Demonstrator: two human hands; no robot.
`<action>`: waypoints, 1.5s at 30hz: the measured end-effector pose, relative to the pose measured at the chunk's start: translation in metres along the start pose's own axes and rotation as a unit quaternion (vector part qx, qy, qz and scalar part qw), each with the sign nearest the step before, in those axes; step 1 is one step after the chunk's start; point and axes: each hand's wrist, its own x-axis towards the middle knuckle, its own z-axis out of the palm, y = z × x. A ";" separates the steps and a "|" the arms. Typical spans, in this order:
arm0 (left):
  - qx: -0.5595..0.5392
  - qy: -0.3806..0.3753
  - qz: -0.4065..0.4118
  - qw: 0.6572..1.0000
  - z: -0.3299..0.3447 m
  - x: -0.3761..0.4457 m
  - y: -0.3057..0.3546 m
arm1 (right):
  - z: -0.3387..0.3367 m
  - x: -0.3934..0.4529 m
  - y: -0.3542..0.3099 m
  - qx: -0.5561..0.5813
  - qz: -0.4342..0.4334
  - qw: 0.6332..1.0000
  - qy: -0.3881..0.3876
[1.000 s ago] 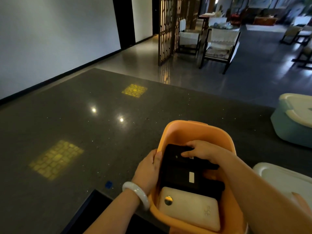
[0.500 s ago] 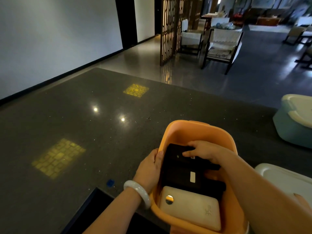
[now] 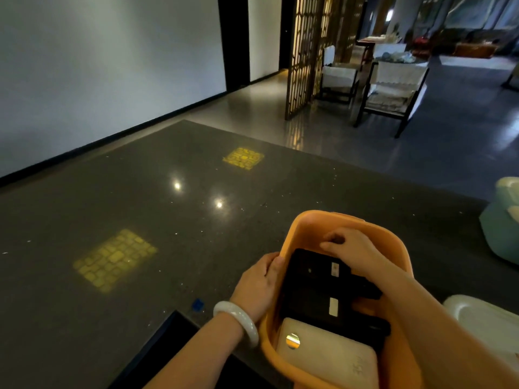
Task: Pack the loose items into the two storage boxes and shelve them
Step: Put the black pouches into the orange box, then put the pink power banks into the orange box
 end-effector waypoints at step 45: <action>0.154 0.422 -0.460 0.766 -0.404 -0.443 -0.294 | 0.505 -0.195 -0.585 -0.228 -0.520 0.737 -0.368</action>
